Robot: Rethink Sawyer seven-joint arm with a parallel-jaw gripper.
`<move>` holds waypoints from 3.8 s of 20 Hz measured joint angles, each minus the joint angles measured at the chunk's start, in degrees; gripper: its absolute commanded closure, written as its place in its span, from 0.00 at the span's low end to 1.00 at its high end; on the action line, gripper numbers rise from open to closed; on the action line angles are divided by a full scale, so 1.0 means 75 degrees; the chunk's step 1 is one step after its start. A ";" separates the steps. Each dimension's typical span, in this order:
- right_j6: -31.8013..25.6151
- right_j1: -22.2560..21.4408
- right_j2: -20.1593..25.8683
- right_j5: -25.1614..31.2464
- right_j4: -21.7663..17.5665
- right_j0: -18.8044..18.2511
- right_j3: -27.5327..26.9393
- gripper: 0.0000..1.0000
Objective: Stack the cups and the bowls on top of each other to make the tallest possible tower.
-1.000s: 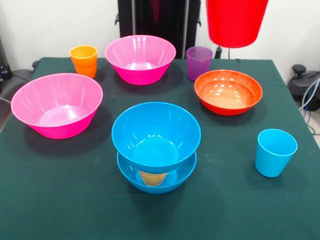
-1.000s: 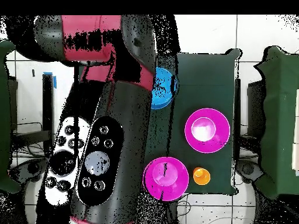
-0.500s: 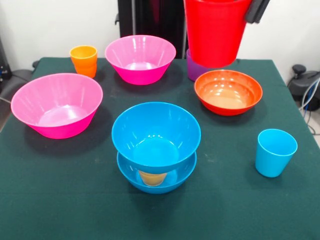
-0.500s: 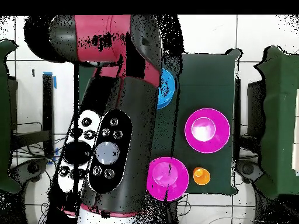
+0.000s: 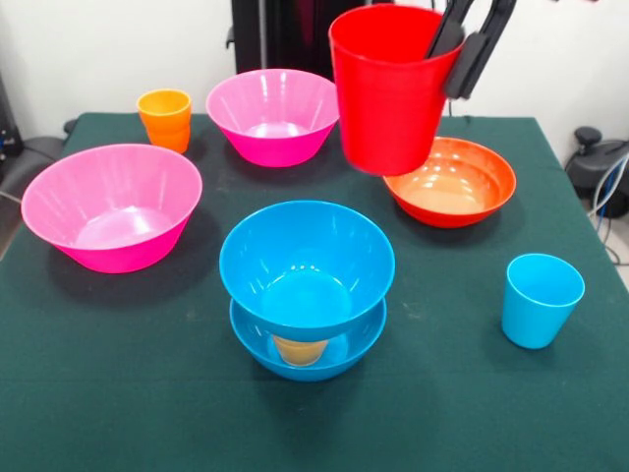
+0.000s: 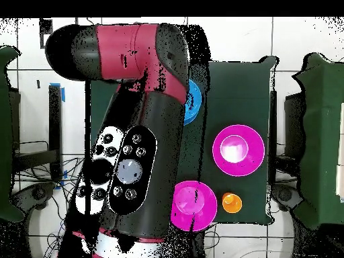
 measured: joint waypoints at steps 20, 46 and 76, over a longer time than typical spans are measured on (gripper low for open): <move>0.0000 0.0027 0.0376 -0.1519 -0.0715 -0.0163 0.0558 1.00; 0.0000 0.0589 0.0443 -0.2117 -0.1129 -0.0242 0.1056 1.00; 0.0000 0.0773 0.0733 -0.2119 -0.1129 -0.0260 0.1507 1.00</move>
